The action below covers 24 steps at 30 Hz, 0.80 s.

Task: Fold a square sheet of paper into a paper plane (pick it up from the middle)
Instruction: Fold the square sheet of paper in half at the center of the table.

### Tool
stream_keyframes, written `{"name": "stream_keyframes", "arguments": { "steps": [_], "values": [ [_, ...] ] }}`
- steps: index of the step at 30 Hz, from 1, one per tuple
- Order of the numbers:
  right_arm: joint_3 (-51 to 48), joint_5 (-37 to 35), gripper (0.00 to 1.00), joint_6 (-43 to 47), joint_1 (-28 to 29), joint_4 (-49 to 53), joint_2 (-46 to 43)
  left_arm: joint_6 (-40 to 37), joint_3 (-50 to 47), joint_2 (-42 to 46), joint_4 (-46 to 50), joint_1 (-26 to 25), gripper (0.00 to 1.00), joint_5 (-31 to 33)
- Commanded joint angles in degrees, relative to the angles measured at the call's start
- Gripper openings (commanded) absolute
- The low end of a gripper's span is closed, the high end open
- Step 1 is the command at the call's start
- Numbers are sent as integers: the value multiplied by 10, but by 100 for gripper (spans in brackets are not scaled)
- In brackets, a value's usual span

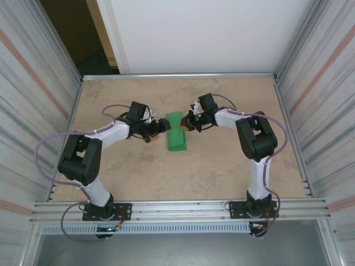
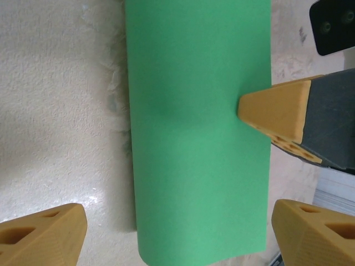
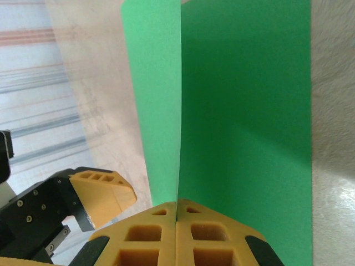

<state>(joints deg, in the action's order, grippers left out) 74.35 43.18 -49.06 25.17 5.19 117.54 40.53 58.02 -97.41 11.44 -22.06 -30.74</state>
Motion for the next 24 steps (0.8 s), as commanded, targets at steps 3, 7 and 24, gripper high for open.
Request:
{"name": "stream_keyframes", "arguments": {
  "steps": [3,7,24],
  "values": [
    [18,-18,0,5,9,15,22,-22,35,-35,48,-14,84,35],
    [24,-25,0,6,12,20,31,-21,61,-62,59,-21,80,47],
    [31,-35,0,30,11,42,36,1,120,-121,101,-50,57,102]
  ]
}}
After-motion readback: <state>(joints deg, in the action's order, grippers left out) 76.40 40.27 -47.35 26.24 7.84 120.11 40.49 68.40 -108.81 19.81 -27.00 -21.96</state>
